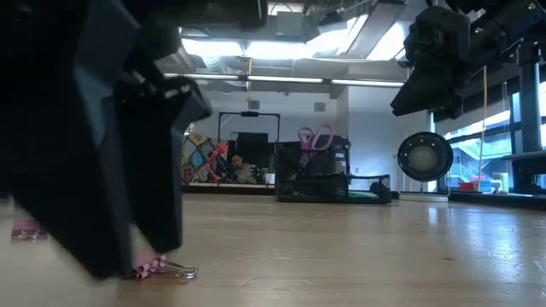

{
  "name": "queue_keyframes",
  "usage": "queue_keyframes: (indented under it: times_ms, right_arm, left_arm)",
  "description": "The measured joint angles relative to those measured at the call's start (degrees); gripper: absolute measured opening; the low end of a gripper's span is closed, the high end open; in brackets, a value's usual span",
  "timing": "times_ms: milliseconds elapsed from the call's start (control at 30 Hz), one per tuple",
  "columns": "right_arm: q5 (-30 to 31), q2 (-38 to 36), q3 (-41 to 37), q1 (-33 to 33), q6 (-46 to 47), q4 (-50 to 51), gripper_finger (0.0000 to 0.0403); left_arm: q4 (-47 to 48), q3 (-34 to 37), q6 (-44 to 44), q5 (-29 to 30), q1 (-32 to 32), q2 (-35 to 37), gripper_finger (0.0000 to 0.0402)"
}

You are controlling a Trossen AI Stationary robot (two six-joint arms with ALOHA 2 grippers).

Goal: Pick and place office supplies into organizer
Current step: Put the pink binder clip into the black desk organizer

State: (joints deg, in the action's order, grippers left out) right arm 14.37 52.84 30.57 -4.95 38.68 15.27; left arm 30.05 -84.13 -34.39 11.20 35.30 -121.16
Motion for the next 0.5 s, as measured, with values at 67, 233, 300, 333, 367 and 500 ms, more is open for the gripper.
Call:
queue_keyframes:
  times_ms: [67,233,300,333,367,500]
  right_arm:
    - [-0.02,0.00,0.00,0.00,0.00,0.00,0.0076]
    - [-0.02,0.02,-0.02,0.00,-0.05,0.04,0.0076]
    - [-0.02,0.02,-0.02,0.00,-0.04,0.04,0.0076]
    - [-0.02,0.02,-0.02,0.00,-0.07,0.04,0.0076]
    - [-0.02,0.02,-0.02,0.00,-0.07,0.04,0.0076]
    - [-0.02,0.02,-0.02,0.00,-0.09,0.04,0.0076]
  left_arm:
    - [-0.07,-0.08,-0.46,-0.75,-0.10,-0.45,0.0182]
    - [0.11,-0.32,-1.95,-1.06,-0.11,-1.60,0.0181]
    - [0.32,-0.32,-1.86,-1.43,-0.15,-1.81,0.0176]
    - [0.52,-0.32,-1.60,-1.58,-0.16,-1.84,0.0172]
    - [0.73,-0.32,-1.36,-1.78,-0.16,-1.87,0.0168]
    - [1.78,-0.27,-0.39,-2.90,-0.25,-1.95,0.0149]
